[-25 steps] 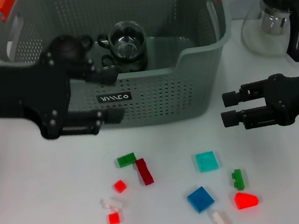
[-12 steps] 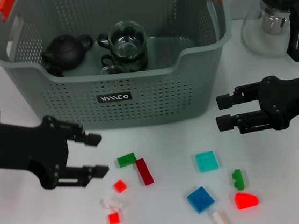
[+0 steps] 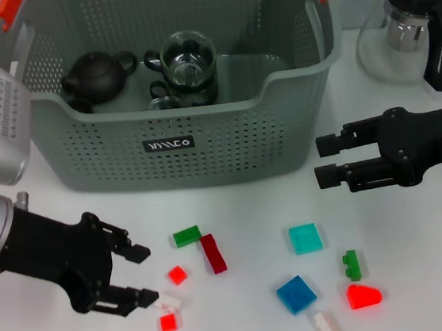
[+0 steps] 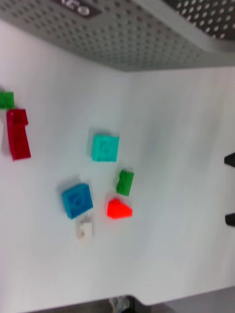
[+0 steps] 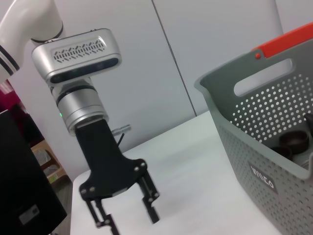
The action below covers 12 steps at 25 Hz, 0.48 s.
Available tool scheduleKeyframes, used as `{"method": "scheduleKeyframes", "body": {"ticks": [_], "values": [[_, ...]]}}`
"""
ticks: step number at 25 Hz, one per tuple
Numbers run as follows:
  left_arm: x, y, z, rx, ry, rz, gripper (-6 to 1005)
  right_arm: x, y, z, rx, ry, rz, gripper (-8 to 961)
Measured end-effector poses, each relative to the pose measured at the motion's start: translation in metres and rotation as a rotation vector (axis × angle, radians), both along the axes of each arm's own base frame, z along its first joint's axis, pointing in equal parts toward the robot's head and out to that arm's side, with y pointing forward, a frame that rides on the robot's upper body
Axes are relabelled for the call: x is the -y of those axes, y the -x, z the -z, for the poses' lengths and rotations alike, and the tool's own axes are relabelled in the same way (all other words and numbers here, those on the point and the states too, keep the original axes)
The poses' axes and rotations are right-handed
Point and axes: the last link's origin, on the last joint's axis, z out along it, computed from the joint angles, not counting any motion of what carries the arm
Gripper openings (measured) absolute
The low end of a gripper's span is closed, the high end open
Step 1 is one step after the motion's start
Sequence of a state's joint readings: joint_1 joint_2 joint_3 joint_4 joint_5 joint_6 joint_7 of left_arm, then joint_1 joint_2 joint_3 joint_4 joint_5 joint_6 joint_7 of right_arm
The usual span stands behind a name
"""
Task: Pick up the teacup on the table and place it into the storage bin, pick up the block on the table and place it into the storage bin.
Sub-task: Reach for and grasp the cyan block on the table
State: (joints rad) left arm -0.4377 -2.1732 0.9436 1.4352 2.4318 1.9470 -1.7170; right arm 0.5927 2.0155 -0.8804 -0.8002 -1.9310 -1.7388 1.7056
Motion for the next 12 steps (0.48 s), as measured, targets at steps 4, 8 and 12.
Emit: {"method": "scheduleKeyframes", "body": {"ticks": [4,8,12], "values": [[-0.006,0.001,0.001,-0.003,-0.028,0.002,592,0.0,0.0,0.003,-0.011,0.009,0.011,638],[-0.011,0.002,0.003,0.001,-0.046,-0.009,596,0.0,0.0,0.005,-0.016,0.016,0.017,638],[-0.013,0.003,0.004,0.018,-0.054,-0.018,680,0.0,0.0,0.005,-0.017,0.018,0.017,638]]}}
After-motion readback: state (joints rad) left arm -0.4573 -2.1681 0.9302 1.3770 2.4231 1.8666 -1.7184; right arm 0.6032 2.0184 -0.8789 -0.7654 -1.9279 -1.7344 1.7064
